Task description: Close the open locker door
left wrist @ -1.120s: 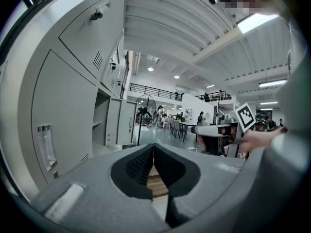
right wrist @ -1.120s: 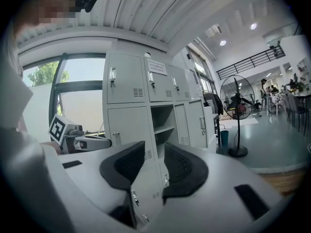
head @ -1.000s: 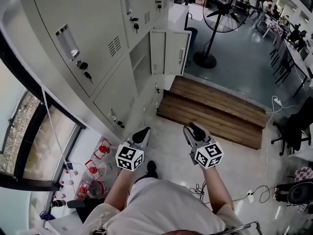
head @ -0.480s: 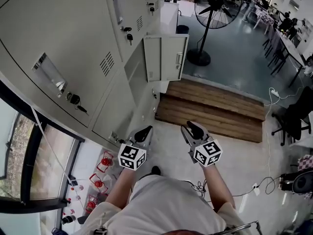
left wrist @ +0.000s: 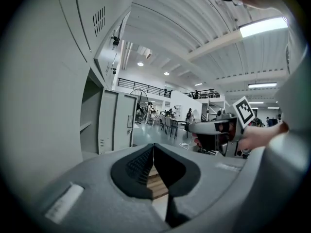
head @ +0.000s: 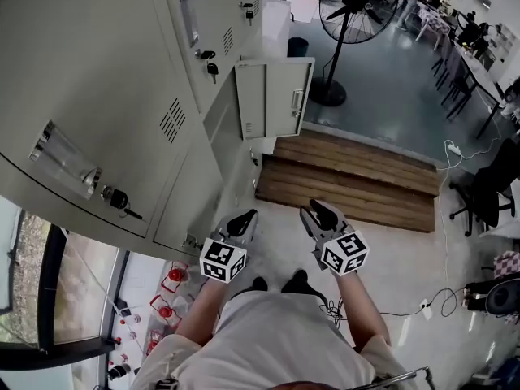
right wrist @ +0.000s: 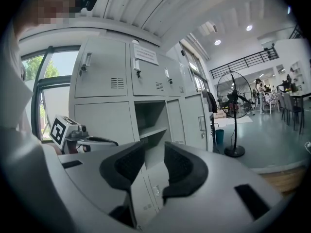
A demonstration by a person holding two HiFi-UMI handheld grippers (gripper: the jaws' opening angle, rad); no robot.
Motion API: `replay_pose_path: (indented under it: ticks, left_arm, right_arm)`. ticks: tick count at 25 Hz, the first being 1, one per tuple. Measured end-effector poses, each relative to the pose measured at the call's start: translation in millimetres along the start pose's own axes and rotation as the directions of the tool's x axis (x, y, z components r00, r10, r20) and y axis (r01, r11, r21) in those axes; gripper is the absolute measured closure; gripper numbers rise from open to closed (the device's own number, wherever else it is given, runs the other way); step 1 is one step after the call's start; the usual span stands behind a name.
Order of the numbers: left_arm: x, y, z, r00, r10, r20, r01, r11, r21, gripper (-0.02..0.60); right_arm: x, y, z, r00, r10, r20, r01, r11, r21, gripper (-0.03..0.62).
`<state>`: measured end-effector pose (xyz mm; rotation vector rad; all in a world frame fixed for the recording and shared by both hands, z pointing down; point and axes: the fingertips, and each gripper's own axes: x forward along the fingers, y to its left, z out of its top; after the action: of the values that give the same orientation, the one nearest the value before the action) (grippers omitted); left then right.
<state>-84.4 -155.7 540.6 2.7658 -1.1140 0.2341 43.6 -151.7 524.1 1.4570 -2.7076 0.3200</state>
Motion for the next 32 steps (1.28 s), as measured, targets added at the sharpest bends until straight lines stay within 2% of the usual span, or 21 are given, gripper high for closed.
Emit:
replay_pose_path:
  ticks: [6, 11, 20, 32]
  left_arm:
    - [20.2, 10.1, 0.7, 0.999, 0.036, -0.004, -0.036, 0.999, -0.01, 0.566]
    - [47.2, 22.2, 6.6, 0.995, 0.1, -0.001, -0.1, 0.994, -0.039, 0.566]
    - [95.2, 32.7, 20.2, 0.981, 0.194, 0.0, -0.193, 0.979, -0.059, 0.566]
    - [137.1, 50.3, 28.9, 0.956, 0.293, 0.0, -0.292, 0.952, -0.086, 0.566]
  right_arm:
    - [18.5, -33.4, -1.6, 1.0, 0.013, -0.022, -0.013, 1.0, 0.015, 0.482]
    - [43.8, -63.0, 4.3, 0.996, 0.077, -0.047, -0.077, 0.997, 0.011, 0.482]
    - [81.3, -115.9, 21.8, 0.983, 0.174, -0.058, -0.174, 0.985, -0.007, 0.482]
    - [133.1, -179.9, 42.1, 0.968, 0.237, -0.077, -0.242, 0.969, -0.051, 0.482]
